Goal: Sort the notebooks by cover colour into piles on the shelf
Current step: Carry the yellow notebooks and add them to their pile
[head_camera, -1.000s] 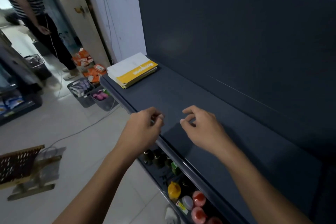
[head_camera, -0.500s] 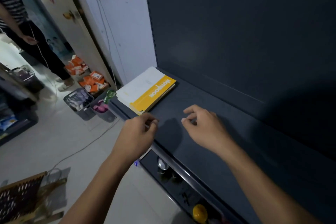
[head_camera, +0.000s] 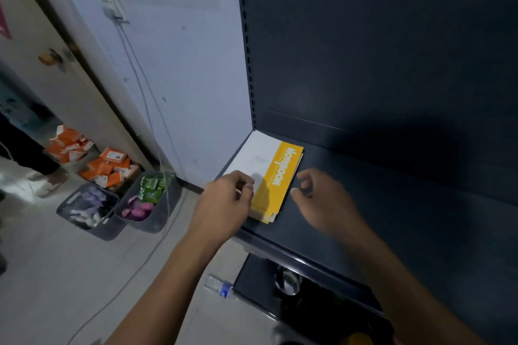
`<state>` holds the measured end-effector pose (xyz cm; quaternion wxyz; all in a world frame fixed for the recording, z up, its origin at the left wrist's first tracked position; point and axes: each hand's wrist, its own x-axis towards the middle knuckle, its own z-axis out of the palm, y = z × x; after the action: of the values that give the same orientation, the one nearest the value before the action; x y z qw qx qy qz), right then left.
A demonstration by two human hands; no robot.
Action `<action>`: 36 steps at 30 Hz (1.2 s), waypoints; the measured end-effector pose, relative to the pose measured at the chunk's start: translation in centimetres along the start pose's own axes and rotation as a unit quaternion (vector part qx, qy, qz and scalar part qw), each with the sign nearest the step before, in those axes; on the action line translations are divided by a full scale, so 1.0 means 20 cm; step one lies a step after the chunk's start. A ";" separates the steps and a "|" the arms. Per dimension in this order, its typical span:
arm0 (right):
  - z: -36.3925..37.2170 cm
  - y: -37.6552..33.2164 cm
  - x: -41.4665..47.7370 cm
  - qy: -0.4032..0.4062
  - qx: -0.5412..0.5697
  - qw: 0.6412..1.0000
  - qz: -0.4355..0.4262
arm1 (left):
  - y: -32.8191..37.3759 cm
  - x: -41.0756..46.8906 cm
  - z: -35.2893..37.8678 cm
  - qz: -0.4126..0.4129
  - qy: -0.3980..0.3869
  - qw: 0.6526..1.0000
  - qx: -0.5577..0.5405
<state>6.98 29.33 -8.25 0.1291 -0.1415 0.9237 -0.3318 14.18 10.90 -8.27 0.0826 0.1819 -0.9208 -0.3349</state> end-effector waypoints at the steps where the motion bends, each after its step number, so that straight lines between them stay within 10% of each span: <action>1: 0.00 -0.01 0.03 0.007 0.000 1.000 0.008 | -0.02 0.04 0.00 0.008 -0.009 1.000 0.007; 24: 0.31 -0.14 0.40 0.066 0.040 0.967 0.243 | -0.30 0.72 0.06 0.057 -0.052 0.992 0.096; 36: 0.50 -0.34 0.37 0.148 -0.112 0.925 0.332 | -0.36 0.77 0.06 0.054 -0.145 0.988 0.025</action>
<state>4.64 16.07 -12.37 0.0768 0.2107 0.9575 -0.1812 1.68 0.55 -13.40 -0.0381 0.0836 -0.9396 -0.3296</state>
